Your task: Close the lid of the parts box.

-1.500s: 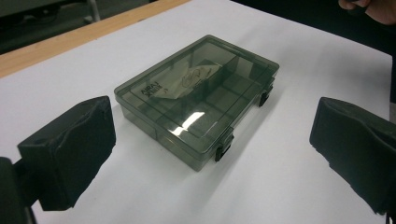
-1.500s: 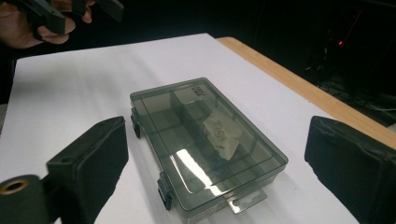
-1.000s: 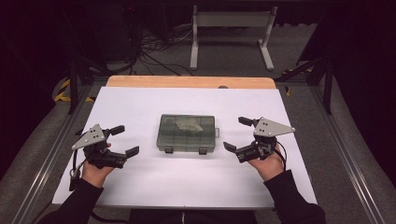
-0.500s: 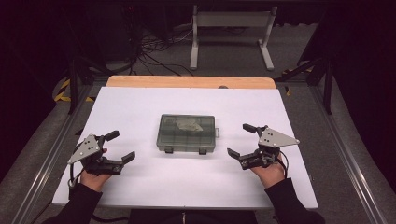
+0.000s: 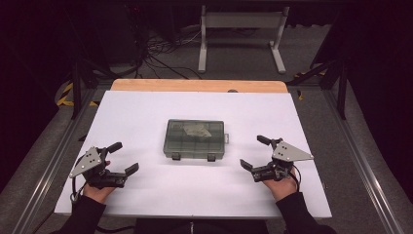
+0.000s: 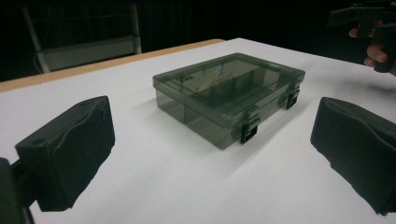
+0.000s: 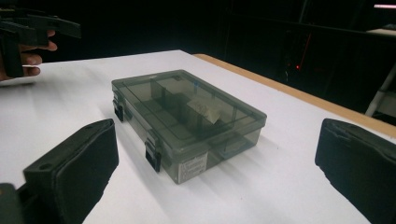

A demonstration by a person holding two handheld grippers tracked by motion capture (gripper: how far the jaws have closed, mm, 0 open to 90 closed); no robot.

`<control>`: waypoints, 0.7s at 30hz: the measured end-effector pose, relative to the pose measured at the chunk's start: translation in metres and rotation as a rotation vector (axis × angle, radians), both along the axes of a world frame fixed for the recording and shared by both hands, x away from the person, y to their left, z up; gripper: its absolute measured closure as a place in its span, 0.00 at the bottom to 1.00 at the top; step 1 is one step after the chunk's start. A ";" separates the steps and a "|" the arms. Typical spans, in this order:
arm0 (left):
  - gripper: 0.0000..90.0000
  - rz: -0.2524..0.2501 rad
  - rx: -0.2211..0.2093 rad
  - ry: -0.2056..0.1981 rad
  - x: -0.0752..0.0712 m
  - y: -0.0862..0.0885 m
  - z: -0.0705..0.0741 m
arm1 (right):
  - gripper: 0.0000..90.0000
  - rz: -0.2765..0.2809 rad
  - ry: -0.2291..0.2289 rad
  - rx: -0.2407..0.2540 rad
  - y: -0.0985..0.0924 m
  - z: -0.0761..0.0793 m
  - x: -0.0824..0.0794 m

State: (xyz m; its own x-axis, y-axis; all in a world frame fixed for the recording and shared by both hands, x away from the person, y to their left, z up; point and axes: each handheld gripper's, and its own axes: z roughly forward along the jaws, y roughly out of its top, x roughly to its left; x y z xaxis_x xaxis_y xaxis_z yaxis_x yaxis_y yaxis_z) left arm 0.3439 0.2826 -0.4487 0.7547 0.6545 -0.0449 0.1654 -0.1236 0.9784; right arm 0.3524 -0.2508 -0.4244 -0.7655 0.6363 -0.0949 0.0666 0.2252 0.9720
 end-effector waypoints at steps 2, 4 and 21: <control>0.00 0.015 -0.001 -0.010 0.000 0.001 -0.004 | 0.00 -0.003 0.010 0.000 0.000 -0.005 -0.001; 0.00 0.013 0.010 0.017 0.002 0.000 -0.007 | 0.00 0.001 0.017 -0.002 0.000 -0.008 -0.001; 0.01 0.017 0.003 0.068 0.009 0.000 -0.014 | 0.00 -0.038 0.031 -0.004 -0.007 -0.016 0.004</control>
State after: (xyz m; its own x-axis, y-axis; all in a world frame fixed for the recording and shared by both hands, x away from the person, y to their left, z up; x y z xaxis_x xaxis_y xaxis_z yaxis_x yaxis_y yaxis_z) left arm 0.3525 0.2826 -0.4623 0.7389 0.6673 -0.0939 0.2338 -0.1232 0.9644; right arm 0.3564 -0.2583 -0.4406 -0.7432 0.6650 -0.0744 0.1052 0.2260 0.9684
